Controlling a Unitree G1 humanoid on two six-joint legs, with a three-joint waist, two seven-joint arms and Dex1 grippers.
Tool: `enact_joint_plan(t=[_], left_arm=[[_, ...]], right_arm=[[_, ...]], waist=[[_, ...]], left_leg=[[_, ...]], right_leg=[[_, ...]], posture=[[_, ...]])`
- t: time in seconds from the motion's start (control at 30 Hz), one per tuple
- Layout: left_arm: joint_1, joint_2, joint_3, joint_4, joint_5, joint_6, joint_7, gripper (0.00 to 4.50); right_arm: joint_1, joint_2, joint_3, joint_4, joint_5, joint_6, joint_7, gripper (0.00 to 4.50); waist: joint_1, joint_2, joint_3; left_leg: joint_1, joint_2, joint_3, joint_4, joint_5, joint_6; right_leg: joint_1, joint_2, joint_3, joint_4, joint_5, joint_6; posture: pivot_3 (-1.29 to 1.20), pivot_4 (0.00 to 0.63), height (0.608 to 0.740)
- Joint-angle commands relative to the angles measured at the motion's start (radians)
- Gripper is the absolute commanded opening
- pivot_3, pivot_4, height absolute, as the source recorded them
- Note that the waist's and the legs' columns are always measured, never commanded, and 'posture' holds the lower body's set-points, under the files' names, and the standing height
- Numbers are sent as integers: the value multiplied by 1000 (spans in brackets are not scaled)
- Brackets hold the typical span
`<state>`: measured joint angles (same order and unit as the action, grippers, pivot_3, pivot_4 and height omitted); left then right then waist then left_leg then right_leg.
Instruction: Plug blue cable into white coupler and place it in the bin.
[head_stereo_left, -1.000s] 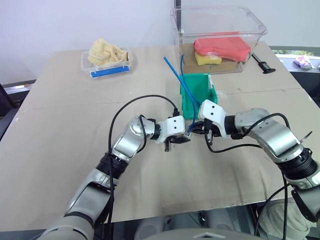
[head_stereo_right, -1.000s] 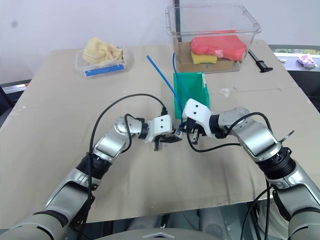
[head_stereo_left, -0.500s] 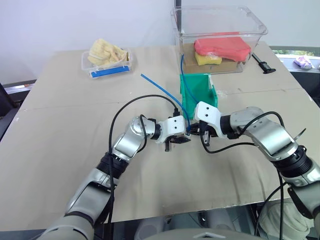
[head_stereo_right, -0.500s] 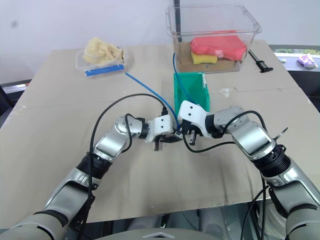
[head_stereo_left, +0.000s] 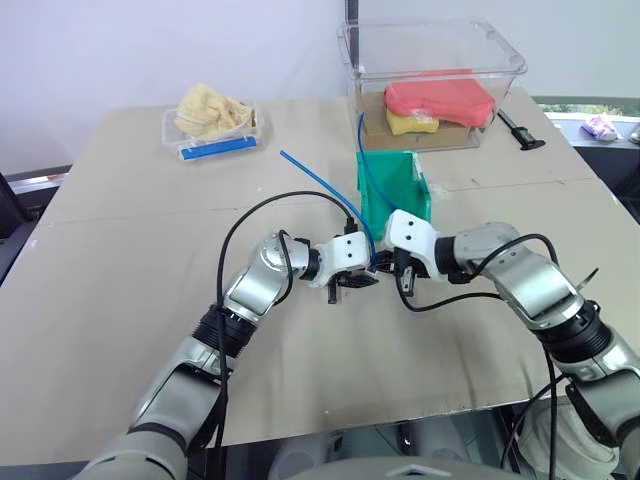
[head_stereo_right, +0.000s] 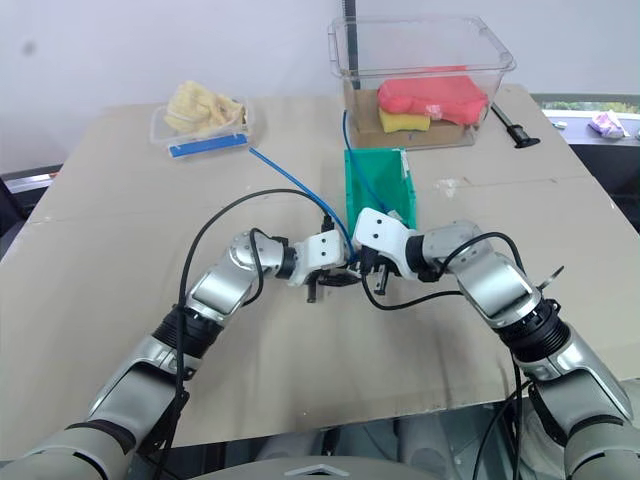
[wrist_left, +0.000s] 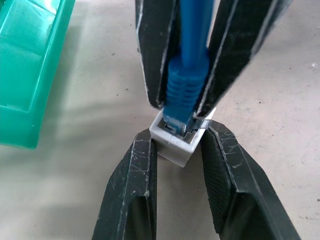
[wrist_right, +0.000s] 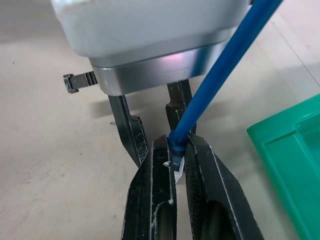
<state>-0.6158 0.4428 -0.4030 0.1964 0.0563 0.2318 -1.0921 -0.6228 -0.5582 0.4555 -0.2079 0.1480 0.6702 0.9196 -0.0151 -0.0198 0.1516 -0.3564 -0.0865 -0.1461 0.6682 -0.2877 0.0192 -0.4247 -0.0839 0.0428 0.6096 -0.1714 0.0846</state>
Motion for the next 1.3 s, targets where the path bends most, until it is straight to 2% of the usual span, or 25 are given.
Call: enact_joint_plan(t=[0.03,0.1,0.17,0.2,0.23,0.27,0.3,0.33,0.37,0.47,0.53,0.7,0.83,0.97,1.0,1.03,1.07,1.23,1.3], left_arm=[[-4,-7,22,-61,-26,-1,4,743],[4,-5,33,-76,-40,22,5,743],[10,-2,44,-92,-53,48,6,743],[17,3,55,-108,-67,70,5,743],[22,7,67,-123,-83,93,2,743],[29,8,80,-139,-102,121,0,743],[32,8,95,-156,-119,150,1,743],[35,9,107,-172,-134,179,2,743],[35,6,123,-191,-158,230,6,743],[12,-17,196,-255,-267,442,34,743],[-56,-63,277,-268,-364,635,86,743],[-283,-195,434,-152,-450,905,293,743],[-490,-281,462,147,-377,867,468,743],[-629,-325,457,432,-346,738,513,743],[-665,-333,469,507,-344,718,531,1230],[-692,-335,469,563,-339,701,532,2017],[-713,-334,467,603,-338,688,526,2084],[-765,-300,466,663,-347,727,516,4400],[-757,-277,478,615,-379,802,491,4400]], right_arm=[[63,19,-50,45,11,-79,-14,323],[84,35,-140,-14,62,-82,-32,977],[113,34,-207,-80,99,-86,-41,1876],[154,31,-271,-158,142,-73,-56,1973],[189,33,-323,-220,168,-68,-78,2561],[219,40,-367,-267,184,-62,-108,2852],[258,40,-406,-319,204,-51,-123,2960],[294,35,-432,-361,214,-44,-134,3466],[338,36,-463,-411,214,-43,-156,3638],[459,54,-541,-564,242,-1,-251,3638],[547,74,-581,-661,228,22,-333,3638],[696,129,-607,-796,155,45,-508,3638],[746,151,-598,-837,118,54,-592,3638],[773,137,-573,-839,95,26,-631,3638],[780,134,-566,-839,89,18,-639,3738],[785,130,-559,-839,85,9,-646,3801],[791,129,-554,-839,83,-1,-653,3801],[832,125,-563,-839,94,-39,-665,3801],[844,125,-570,-839,100,-42,-658,3801]], waist=[[0,0,0],[1,1,1],[2,2,2],[2,2,2],[2,2,2],[2,2,2],[3,2,2],[4,2,2],[6,2,2],[9,2,2],[7,2,3],[15,1,3],[10,1,3],[3,1,3],[3,1,3],[3,1,3],[2,1,3],[2,1,4],[2,1,4]], left_leg=[[0,0,0,0,0,0],[0,0,-1,0,0,0],[-5,0,-1,0,2,-3],[-6,-1,-1,0,2,-3],[-8,-1,-1,0,2,-3],[-8,-1,-1,0,2,-3],[-8,-1,-1,0,2,-4],[-10,-1,-2,-1,2,-4],[-10,-1,-2,-2,2,-4],[-11,-1,-3,-2,1,-4],[-10,-1,-2,-1,1,-4],[-6,0,-1,1,-1,-1],[-3,0,0,1,1,-4],[-4,-2,1,0,1,-5],[-4,-2,1,0,1,-5],[-7,-5,1,0,1,-5],[-7,-5,1,-1,1,-5],[-8,-6,1,-2,1,-5],[-8,-6,0,-1,1,-5]], right_leg=[[0,0,0,0,0,0],[0,0,0,0,0,0],[-5,-1,1,0,0,0],[-6,-1,1,0,0,0],[-7,-1,1,0,0,0],[-8,-1,1,0,0,0],[-8,-1,1,0,0,0],[-9,-1,0,0,0,0],[-9,-1,0,0,0,-1],[-9,-1,0,-1,0,0],[-9,-1,0,0,0,0],[-4,0,-2,1,-2,4],[-1,1,-2,-1,-3,5],[-2,1,-1,-2,-2,4],[-3,1,-1,-1,-1,3],[-6,0,0,-1,0,1],[-6,0,0,-1,0,1],[-7,-1,0,-1,0,1],[-7,-1,1,-1,-1,2]], posture=[[0,150,740],[0,150,740],[0,150,740],[0,150,740],[0,150,740],[0,150,740],[0,150,740],[0,150,740],[0,150,740],[0,150,740],[0,150,740],[0,150,740],[0,150,740],[0,150,740],[0,150,740],[0,150,740],[0,150,740],[0,150,740],[0,150,740]])
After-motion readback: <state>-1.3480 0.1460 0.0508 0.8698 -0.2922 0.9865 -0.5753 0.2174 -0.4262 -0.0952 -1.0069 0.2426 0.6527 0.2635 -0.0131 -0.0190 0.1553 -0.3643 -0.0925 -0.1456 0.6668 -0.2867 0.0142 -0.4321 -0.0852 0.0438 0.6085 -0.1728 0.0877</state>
